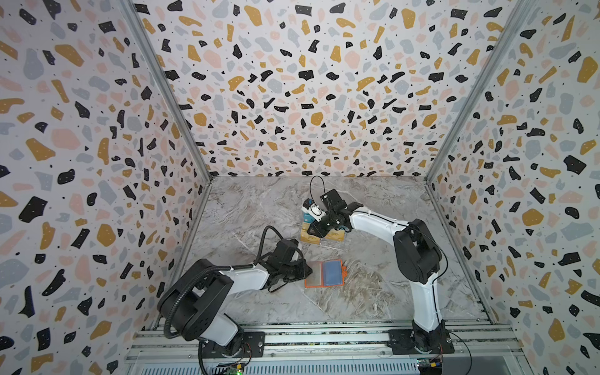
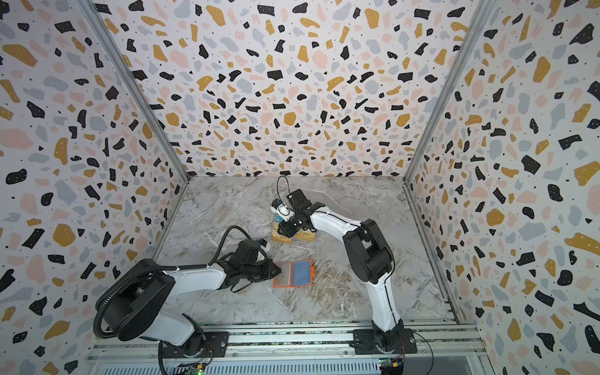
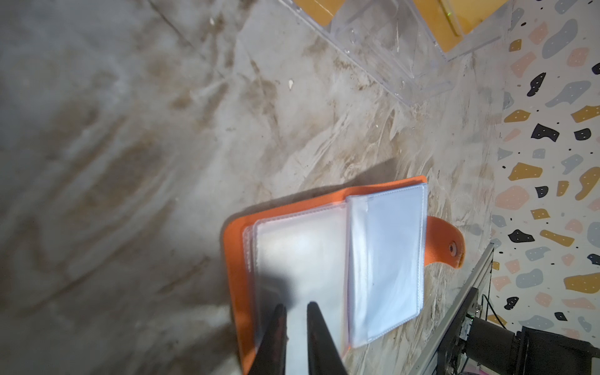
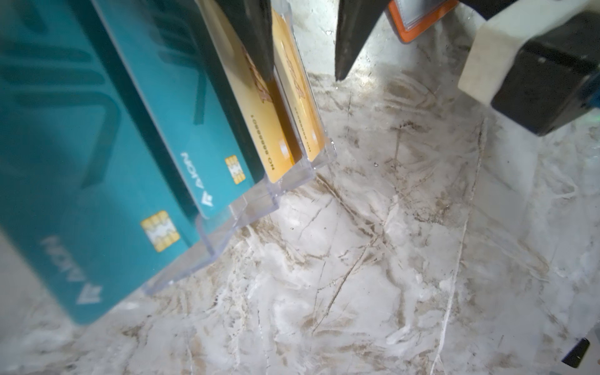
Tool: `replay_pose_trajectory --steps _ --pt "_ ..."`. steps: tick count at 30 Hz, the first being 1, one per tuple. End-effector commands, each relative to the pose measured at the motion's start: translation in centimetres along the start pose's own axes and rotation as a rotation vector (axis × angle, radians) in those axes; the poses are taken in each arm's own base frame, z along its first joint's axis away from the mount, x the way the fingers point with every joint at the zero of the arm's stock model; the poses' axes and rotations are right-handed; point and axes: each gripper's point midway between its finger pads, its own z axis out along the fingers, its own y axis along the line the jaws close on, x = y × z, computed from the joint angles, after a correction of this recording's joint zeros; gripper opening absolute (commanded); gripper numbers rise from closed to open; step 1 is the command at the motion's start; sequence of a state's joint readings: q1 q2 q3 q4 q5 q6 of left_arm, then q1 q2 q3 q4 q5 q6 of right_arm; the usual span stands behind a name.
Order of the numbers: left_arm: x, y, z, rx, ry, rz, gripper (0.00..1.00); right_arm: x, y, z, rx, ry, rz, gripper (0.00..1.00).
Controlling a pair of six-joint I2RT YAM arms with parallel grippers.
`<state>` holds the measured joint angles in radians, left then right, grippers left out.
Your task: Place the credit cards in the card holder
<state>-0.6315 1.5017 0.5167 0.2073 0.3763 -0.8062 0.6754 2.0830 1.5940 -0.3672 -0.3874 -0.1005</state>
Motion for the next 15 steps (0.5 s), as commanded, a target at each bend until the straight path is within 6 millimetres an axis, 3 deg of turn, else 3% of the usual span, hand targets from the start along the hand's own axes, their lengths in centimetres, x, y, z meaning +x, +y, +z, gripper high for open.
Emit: replay_pose_trajectory --steps 1,8,15 --pt "1.1 1.1 -0.1 -0.038 0.023 -0.01 0.16 0.1 -0.1 0.1 0.035 0.031 -0.036 0.36" --pt "1.2 1.2 -0.2 -0.038 0.024 -0.012 0.17 0.3 -0.2 0.6 0.065 0.059 -0.066 0.38" --pt "1.3 1.3 -0.2 -0.04 0.027 -0.013 0.17 0.2 0.8 0.6 0.05 0.059 -0.09 0.24"
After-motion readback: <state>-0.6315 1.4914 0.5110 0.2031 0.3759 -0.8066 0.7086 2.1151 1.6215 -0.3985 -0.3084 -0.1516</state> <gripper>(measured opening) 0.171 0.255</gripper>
